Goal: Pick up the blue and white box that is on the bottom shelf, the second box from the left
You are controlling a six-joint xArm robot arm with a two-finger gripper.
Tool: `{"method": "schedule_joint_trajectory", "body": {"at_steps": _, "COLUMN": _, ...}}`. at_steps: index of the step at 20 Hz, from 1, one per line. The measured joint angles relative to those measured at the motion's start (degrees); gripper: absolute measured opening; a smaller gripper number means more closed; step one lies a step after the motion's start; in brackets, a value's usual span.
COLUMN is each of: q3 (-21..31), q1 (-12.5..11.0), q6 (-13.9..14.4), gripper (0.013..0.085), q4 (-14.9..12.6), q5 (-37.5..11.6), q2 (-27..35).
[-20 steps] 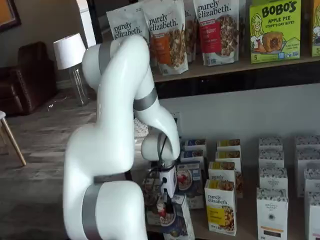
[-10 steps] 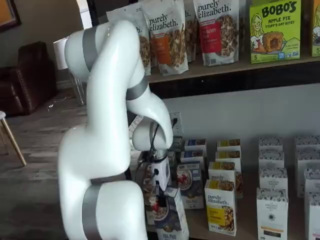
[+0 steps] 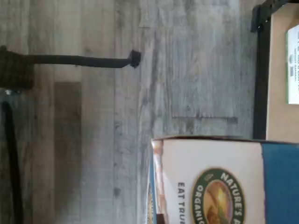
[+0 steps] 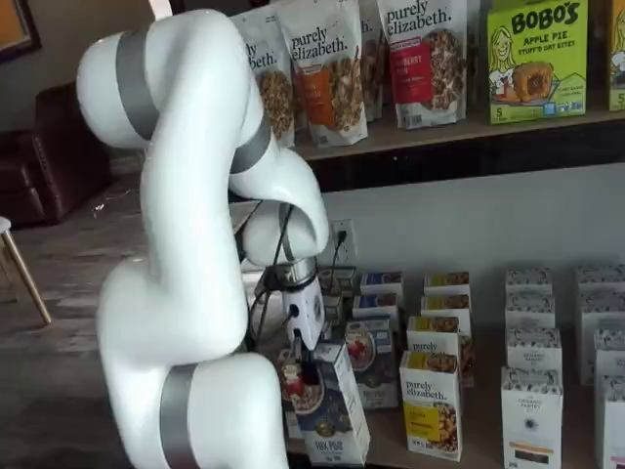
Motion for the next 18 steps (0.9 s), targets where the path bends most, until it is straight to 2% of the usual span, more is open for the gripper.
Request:
{"method": "schedule_joint_trajectory", "body": {"at_steps": 2, "q3": 0.6, "q1": -0.04, "q6": -0.73, "gripper": 0.045, "q4": 0.79, "q5": 2.22, "q2": -2.41}}
{"method": "schedule_joint_trajectory", "body": {"at_steps": 7, "q3": 0.95, "q1": -0.72, "q6": -4.49, "gripper": 0.045, "q4": 4.78, "q5": 9.79, "q2": -8.44}}
{"method": "schedule_joint_trajectory", "body": {"at_steps": 11, "q3": -0.08, "q1": -0.69, "q6": -5.02, "gripper": 0.045, "q4": 5.77, "q5": 16.14, "q2": -11.23}}
{"method": "schedule_joint_trajectory", "body": {"at_steps": 18, "q3": -1.57, "q1": -1.07, "q6": -8.87, "gripper": 0.045, "q4": 11.45, "q5": 23.71, "q2": -15.86}}
